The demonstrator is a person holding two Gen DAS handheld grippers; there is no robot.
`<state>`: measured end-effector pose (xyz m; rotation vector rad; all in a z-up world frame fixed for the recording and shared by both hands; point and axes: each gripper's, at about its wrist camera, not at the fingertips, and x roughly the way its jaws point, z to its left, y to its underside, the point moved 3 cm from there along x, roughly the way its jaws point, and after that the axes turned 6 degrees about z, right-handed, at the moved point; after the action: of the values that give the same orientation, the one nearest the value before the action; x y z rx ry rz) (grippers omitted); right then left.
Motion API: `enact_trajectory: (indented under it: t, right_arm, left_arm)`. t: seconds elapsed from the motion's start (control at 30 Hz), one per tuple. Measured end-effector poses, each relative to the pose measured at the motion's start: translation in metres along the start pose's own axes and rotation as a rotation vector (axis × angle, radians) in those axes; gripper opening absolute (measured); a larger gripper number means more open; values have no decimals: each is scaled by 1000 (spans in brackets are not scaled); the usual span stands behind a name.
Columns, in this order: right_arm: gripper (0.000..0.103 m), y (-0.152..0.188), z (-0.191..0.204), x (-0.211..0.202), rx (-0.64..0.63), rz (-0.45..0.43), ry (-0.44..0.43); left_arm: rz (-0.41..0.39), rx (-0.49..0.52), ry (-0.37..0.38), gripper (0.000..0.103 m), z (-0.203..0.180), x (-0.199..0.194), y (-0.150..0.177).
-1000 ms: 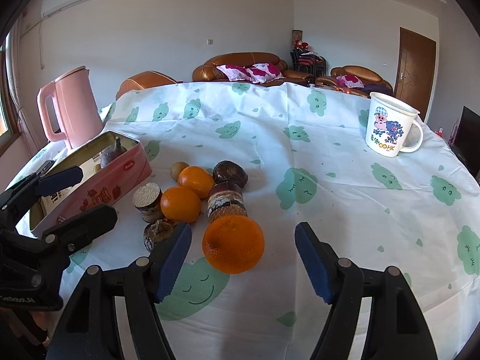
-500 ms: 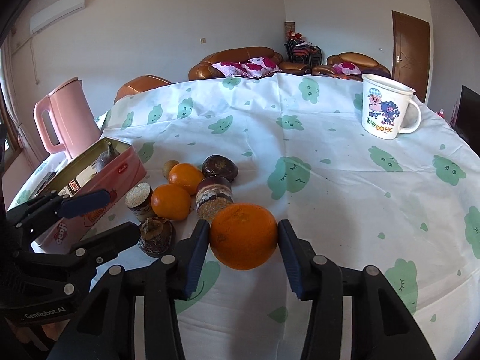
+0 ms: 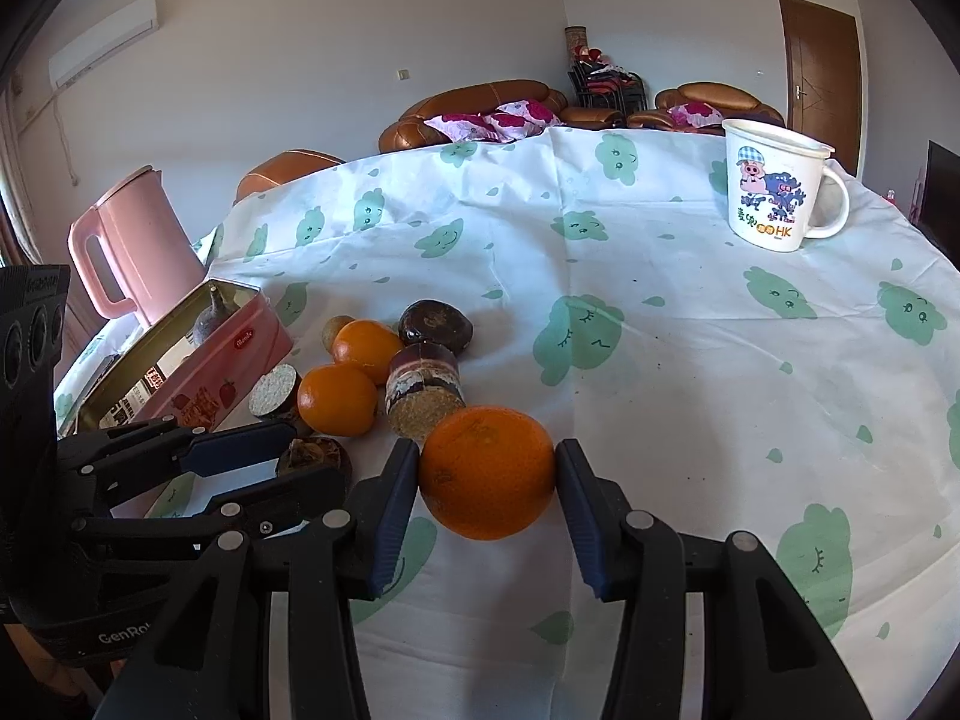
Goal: Organize fruits
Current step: 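Grasp the large orange with the right gripper while the left gripper grasps the dark brown round fruit, then carry the orange and brown fruit into the pink tin box and release both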
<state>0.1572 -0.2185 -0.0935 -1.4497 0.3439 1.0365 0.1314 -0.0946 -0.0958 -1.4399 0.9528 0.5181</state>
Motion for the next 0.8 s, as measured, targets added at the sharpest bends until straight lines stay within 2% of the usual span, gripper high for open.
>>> enact_trajectory:
  t: [0.13,0.3,0.33,0.43,0.53,0.7,0.8]
  right_arm:
    - [49,0,-1,2,6,8,-9]
    - [49,0,-2,0,11,1,-10]
    - [49,0,-2,0,11,0,-8]
    - [49,1,-2,-2,8,-12,-10]
    - [49,1,-1,-6,8,-30,-11]
    - [49,1,-1,-11,4,-61,-20]
    - [49,1,0,-15,1,-83,-26]
  left_arm:
    - [10,9,-44,46,0,4,0]
    - [33,0,-26,47,1,8,0]
    - [35,2,-17,44,1,7,0]
    - [26,6,-17,43,-2,5,2]
    - [8,-7,13,43,-3,3,7]
    - [-67,25,-22,43,-12,-10,10]
    - [-113,15,-13,43,-12,-17,11]
